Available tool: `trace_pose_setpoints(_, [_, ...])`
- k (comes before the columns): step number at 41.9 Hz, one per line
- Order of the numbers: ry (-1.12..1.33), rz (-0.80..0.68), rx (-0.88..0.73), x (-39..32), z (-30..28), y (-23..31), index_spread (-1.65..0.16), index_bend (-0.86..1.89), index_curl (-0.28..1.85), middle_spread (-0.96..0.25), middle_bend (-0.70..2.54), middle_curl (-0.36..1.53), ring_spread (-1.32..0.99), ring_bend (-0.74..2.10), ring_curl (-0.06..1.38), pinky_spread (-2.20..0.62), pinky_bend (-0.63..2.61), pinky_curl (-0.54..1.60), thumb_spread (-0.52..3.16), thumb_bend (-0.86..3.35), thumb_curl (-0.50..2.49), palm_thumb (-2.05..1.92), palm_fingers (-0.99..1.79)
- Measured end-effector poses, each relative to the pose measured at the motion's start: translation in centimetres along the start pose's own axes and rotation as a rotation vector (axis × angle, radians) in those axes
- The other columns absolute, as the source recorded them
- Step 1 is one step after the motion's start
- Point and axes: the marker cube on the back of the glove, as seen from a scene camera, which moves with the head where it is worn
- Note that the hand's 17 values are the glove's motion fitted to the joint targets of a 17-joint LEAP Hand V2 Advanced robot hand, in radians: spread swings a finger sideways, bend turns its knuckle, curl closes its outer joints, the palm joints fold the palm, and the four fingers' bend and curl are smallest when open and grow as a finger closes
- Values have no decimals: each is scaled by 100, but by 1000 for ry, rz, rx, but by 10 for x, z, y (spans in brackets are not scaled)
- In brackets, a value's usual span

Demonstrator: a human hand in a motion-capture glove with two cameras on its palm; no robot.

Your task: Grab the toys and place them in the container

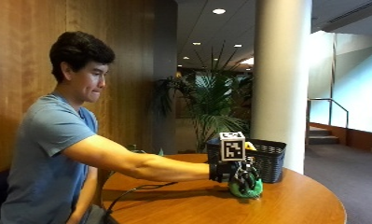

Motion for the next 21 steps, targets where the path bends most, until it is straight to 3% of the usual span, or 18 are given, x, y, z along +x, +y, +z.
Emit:
trace_pose_setpoints(1, [6,-4,38,-1,0,1,-31,11,13,-1,20,20,-6,91,48,-18,141,35,119,33,44,67,28])
trace_pose_setpoints(7, [45,4,52,-2,-14,4,-32,18,14,-12,33,26,-23,98,49,-30,133,33,103,31,50,73,58])
trace_pose_setpoints(17, [119,-33,130,-5,-125,8,-32,15,17,-22,35,31,-34,100,54,-36,131,36,93,27,57,74,58])
trace_pose_setpoints(21, [62,58,200,-18,-193,8,-31,14,17,-23,34,33,-36,99,54,-36,133,37,95,25,59,73,56])
